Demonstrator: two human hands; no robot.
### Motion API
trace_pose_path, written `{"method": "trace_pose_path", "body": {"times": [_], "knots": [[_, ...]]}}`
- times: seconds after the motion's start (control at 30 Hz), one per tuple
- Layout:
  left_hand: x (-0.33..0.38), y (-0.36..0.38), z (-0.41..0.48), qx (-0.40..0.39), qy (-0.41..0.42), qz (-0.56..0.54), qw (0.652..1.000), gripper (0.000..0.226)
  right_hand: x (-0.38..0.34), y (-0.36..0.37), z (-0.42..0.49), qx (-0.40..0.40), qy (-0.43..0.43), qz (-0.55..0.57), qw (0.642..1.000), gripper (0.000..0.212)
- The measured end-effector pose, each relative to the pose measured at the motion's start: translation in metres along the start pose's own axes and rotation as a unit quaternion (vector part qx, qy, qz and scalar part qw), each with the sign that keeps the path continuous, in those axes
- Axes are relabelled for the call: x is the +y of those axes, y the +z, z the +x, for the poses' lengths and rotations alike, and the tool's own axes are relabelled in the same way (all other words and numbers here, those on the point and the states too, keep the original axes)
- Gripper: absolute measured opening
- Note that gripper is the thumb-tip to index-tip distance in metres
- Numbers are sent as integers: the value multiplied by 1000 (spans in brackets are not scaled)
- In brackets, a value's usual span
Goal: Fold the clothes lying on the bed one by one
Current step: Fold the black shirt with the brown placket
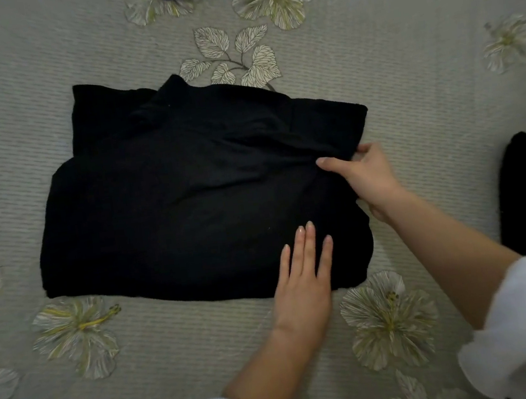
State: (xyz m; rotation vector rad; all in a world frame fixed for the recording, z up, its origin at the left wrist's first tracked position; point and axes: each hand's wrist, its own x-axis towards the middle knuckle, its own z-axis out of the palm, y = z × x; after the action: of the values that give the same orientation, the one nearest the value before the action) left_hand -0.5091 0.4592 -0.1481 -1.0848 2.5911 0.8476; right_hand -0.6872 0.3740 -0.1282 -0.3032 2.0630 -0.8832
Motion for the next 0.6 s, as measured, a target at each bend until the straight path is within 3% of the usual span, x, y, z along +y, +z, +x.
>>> {"method": "trace_pose_path", "body": {"times": [0.1, 0.23, 0.3, 0.37, 0.47, 0.6], "knots": [[-3, -14, -1, 0, 2, -37, 999, 67, -7, 3, -2, -15, -20, -62, 998, 64], [-17, -37, -4, -19, 12, -236, 972, 63, -28, 3, -8, -41, 10, -75, 996, 21], [-25, -56, -12, -10, -10, -361, 932, 58, -45, 4, -12, -39, 54, -24, 997, 34], [-37, -73, -23, 24, -32, -458, 888, 55, -61, 11, -17, -27, 49, -8, 998, 61], [-62, -101, -44, 66, -59, -571, 816, 44, -87, 30, -33, 9, -45, -36, 998, 90], [-103, -130, -69, 111, -113, -677, 719, 36, -127, 80, -60, 8, -155, -130, 979, 93]]}}
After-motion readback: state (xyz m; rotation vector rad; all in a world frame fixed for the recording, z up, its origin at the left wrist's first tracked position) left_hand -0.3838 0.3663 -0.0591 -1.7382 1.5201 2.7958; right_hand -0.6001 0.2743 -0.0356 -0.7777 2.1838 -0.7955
